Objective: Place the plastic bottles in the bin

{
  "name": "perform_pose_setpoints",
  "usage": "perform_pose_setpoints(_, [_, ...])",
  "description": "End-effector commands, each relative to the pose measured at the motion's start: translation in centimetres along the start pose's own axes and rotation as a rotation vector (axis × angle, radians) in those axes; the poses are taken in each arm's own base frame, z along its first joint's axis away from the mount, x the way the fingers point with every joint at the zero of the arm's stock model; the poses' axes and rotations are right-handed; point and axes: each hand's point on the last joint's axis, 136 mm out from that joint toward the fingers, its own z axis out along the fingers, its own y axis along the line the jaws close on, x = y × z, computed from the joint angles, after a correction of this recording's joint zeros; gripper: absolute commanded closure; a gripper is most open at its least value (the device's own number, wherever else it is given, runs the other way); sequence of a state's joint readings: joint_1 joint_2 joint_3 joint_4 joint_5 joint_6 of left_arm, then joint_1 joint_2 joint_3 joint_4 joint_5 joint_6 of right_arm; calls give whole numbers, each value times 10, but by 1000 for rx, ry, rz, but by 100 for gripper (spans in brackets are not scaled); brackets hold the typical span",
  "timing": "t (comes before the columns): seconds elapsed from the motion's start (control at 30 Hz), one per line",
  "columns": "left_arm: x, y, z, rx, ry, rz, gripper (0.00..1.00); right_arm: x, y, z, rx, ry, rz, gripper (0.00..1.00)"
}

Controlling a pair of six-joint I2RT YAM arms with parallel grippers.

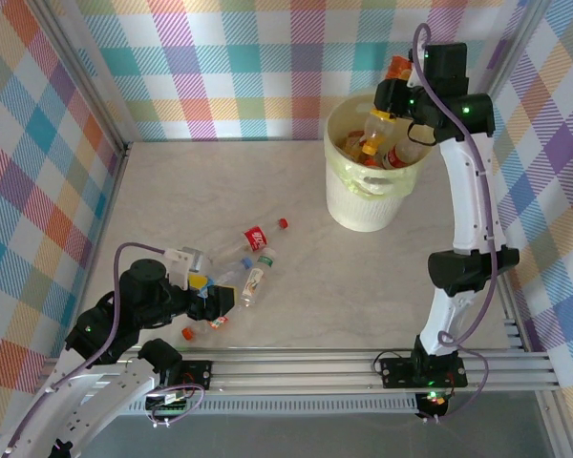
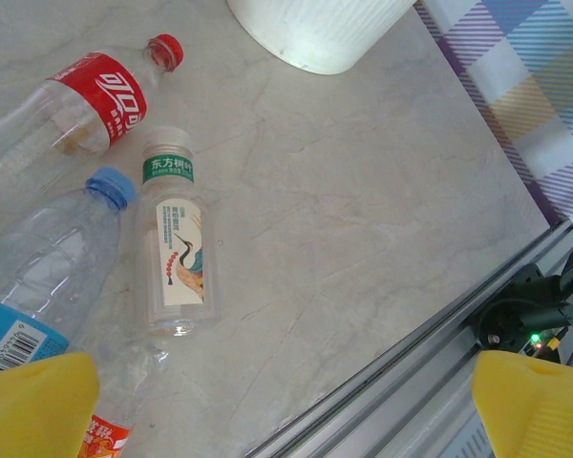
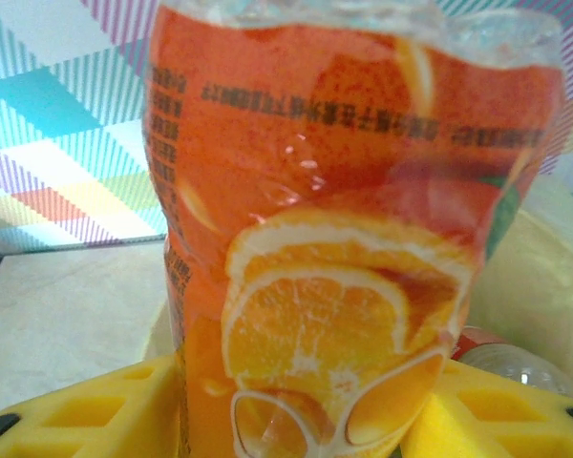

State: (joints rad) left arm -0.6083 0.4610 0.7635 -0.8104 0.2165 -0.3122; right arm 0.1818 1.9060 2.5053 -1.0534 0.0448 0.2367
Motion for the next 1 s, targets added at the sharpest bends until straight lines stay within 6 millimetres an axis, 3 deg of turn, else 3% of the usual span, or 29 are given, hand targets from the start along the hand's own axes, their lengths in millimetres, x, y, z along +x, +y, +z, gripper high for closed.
perform_pose_setpoints(0.0, [0, -1, 2, 7, 2, 22, 0, 13, -13, 19, 40, 53, -39, 44])
perform_pose_setpoints(0.33, [0, 1, 3, -1, 5, 18, 0, 51, -22, 53, 26, 211, -70, 44])
perform_pose_setpoints(0.57, [0, 1, 5, 1, 11, 16, 0, 79, -25, 63, 15, 321, -77, 42])
perform_pose_setpoints(0.97, [0, 1, 6, 4, 16, 14, 0, 79, -25, 54, 21, 328, -78, 19])
